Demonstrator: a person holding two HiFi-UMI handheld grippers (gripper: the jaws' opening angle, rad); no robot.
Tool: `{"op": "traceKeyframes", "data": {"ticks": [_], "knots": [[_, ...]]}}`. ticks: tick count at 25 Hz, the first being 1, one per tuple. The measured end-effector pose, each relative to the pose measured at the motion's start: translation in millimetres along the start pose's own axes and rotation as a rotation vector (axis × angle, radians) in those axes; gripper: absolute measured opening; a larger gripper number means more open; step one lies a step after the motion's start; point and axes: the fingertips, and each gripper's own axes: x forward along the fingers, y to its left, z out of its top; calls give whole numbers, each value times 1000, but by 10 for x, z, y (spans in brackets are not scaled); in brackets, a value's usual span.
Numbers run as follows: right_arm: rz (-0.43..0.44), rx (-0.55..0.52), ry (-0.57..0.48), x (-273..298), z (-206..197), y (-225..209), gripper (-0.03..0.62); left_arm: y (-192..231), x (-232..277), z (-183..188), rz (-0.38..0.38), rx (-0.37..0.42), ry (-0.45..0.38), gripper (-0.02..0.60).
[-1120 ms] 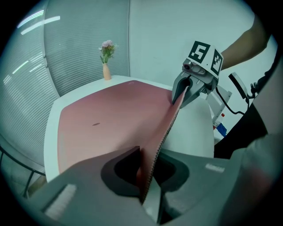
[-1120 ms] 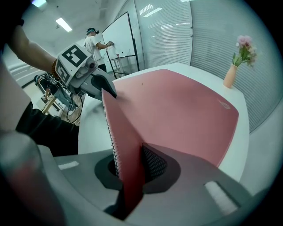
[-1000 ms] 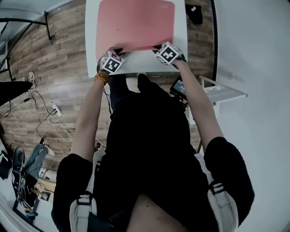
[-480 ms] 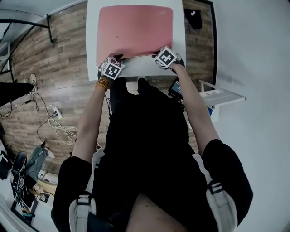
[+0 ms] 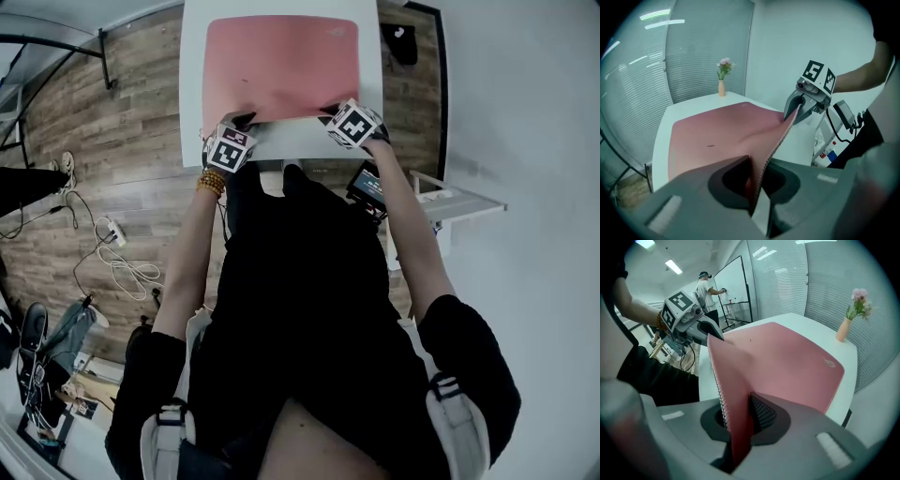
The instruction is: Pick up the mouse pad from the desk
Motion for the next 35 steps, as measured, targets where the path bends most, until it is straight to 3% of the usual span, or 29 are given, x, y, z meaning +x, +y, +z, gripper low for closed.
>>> {"op": "traceKeyframes", "data": {"ticks": [5, 15, 35], "knots": [[-34, 6, -28, -160, 87, 6, 55, -51, -131, 77, -8, -72, -26, 38], [-57, 22, -98, -461, 150, 74, 49, -201, -302, 209, -15, -120, -80, 37], [-84, 19, -212, -945, 386, 170, 44, -353, -648, 457, -42, -123, -166, 28]]}}
